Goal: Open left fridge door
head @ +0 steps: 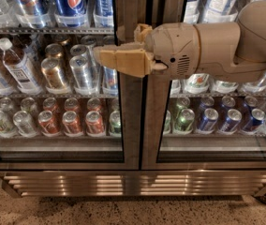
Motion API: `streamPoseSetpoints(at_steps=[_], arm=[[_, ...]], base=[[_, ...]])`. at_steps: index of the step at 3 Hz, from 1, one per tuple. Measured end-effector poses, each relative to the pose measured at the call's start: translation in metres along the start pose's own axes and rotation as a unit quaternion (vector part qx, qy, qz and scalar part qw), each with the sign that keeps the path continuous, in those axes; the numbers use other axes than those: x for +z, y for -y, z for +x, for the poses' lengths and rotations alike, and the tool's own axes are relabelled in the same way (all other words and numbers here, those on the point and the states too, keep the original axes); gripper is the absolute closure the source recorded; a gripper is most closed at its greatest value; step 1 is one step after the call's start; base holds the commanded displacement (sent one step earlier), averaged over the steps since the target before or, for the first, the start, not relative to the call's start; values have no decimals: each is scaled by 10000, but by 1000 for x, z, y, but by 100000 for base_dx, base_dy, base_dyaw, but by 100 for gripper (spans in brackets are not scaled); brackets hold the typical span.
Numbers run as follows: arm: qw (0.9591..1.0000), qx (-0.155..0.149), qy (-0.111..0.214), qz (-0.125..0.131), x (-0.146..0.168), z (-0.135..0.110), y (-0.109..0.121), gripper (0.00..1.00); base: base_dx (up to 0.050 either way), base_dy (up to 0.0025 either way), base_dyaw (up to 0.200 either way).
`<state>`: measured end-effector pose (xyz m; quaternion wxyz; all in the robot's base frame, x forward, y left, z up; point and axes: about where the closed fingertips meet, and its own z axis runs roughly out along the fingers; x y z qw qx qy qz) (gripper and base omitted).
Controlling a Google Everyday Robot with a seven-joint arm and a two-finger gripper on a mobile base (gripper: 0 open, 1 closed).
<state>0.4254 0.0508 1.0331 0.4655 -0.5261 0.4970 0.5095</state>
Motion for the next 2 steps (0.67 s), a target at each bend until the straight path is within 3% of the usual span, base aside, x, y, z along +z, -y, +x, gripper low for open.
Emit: streamPoseSetpoints(at_steps=[2], arm=[[10000,0,0,0,0,0,0,100]], base=[[-5000,0,0]])
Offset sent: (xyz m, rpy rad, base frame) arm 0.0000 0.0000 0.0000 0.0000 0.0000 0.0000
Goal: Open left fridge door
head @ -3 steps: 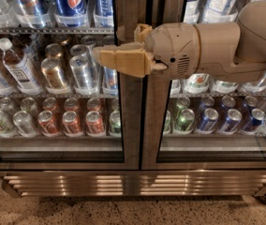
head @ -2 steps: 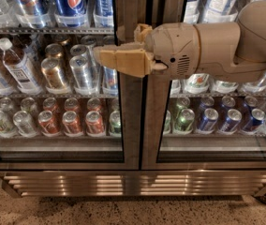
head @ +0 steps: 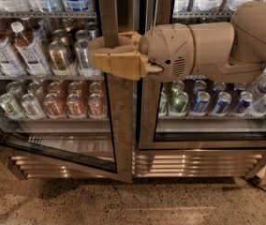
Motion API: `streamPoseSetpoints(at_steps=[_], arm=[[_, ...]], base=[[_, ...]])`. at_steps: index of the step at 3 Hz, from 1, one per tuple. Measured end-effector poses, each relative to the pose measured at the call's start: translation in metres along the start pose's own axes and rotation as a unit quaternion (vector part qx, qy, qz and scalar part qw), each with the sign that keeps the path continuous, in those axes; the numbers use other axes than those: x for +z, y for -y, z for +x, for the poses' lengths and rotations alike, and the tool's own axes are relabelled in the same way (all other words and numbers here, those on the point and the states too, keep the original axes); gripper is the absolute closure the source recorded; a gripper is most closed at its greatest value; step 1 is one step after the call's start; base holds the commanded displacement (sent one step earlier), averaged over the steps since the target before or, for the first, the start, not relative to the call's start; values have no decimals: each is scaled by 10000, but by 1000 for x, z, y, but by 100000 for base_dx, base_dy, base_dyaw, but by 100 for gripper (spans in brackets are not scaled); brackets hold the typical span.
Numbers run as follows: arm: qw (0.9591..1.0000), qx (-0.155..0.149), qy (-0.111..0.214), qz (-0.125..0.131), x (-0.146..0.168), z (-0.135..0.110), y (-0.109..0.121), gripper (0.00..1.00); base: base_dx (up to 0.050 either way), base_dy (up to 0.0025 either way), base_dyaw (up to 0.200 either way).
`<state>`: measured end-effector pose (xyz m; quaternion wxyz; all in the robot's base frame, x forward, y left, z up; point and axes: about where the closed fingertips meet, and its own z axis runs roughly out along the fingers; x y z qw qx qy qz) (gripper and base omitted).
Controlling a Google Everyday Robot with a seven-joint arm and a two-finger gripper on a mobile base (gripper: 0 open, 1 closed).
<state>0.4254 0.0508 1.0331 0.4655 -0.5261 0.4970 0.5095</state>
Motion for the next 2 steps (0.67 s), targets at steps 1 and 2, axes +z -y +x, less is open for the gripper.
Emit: streamPoseSetpoints(at_steps=[1,2], arm=[[10000,0,0,0,0,0,0,100],[10000,0,0,0,0,0,0,100]], base=[[-5000,0,1],[-5000,-1,9]])
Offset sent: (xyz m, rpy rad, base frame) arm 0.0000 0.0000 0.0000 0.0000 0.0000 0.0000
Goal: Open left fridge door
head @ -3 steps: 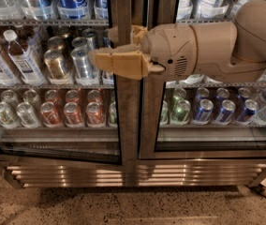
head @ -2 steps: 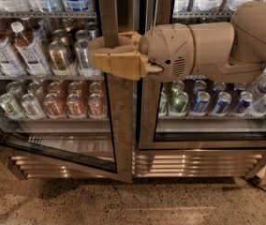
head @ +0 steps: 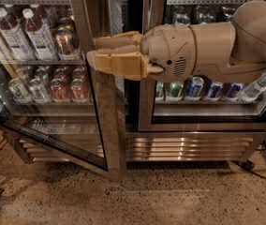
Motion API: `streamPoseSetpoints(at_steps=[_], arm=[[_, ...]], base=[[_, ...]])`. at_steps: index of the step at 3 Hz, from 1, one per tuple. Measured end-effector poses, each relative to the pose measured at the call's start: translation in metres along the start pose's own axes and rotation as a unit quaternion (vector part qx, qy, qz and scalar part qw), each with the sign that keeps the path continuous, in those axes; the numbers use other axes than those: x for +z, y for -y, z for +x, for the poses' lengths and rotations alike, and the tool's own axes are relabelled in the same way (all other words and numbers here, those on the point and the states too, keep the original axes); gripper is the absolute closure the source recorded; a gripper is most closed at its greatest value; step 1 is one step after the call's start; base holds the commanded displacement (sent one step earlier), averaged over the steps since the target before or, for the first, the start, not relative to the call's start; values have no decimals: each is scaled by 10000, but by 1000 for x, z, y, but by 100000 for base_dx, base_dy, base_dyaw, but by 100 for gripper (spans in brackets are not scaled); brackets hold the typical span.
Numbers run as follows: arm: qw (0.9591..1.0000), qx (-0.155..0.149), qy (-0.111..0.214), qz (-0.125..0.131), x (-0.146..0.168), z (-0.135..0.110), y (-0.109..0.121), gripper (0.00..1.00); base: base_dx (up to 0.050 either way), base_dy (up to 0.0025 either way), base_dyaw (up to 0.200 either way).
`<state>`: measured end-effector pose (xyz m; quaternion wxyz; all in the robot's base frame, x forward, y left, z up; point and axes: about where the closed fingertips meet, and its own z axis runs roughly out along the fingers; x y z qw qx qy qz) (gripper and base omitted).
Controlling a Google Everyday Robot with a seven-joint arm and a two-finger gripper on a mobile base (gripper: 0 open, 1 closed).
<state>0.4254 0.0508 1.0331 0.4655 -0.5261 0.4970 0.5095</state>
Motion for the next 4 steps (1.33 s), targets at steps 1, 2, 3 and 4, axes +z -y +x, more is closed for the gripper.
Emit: streamPoseSetpoints(at_steps=[1,2,3,4], arm=[[10000,0,0,0,0,0,0,100],[10000,0,0,0,0,0,0,100],[10000,-1,0,-1,0,0,0,81],[10000,-1,0,-1,0,0,0,58]], base=[[-3,6,-19457],[0,0,0],[0,0,0],[0,0,0]])
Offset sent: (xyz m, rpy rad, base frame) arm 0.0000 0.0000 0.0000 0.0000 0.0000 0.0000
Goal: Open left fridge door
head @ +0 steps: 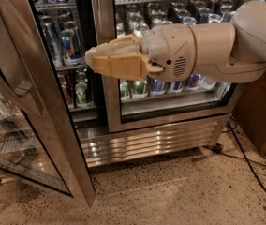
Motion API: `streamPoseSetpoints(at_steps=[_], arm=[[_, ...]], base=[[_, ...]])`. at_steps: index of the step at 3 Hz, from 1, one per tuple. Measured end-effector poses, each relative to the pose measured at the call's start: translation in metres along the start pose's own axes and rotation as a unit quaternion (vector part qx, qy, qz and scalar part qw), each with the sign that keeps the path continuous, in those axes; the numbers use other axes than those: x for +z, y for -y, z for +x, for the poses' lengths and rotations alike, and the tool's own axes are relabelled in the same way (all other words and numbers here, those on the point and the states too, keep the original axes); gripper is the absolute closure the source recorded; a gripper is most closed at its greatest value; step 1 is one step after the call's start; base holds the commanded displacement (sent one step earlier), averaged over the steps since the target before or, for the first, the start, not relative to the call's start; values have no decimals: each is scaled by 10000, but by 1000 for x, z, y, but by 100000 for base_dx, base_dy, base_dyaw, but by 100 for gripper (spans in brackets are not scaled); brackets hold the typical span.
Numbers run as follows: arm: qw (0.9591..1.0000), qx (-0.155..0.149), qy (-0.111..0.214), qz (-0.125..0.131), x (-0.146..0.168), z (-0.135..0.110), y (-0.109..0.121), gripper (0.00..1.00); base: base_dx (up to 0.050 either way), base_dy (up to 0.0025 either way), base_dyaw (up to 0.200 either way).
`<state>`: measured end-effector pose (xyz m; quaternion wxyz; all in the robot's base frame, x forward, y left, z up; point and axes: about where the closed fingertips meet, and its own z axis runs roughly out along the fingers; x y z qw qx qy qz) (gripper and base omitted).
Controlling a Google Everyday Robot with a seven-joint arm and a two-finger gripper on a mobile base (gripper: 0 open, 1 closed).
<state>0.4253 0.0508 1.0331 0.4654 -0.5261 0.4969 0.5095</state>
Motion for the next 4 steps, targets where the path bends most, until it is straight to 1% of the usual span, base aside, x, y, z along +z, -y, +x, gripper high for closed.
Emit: streamPoseSetpoints(at_steps=[2,3,4], arm=[[10000,0,0,0,0,0,0,11],[10000,-3,-2,-4,0,0,0,0],[10000,-3,-2,-4,0,0,0,0]], base=[[0,0,0],[0,0,0],[0,0,0]])
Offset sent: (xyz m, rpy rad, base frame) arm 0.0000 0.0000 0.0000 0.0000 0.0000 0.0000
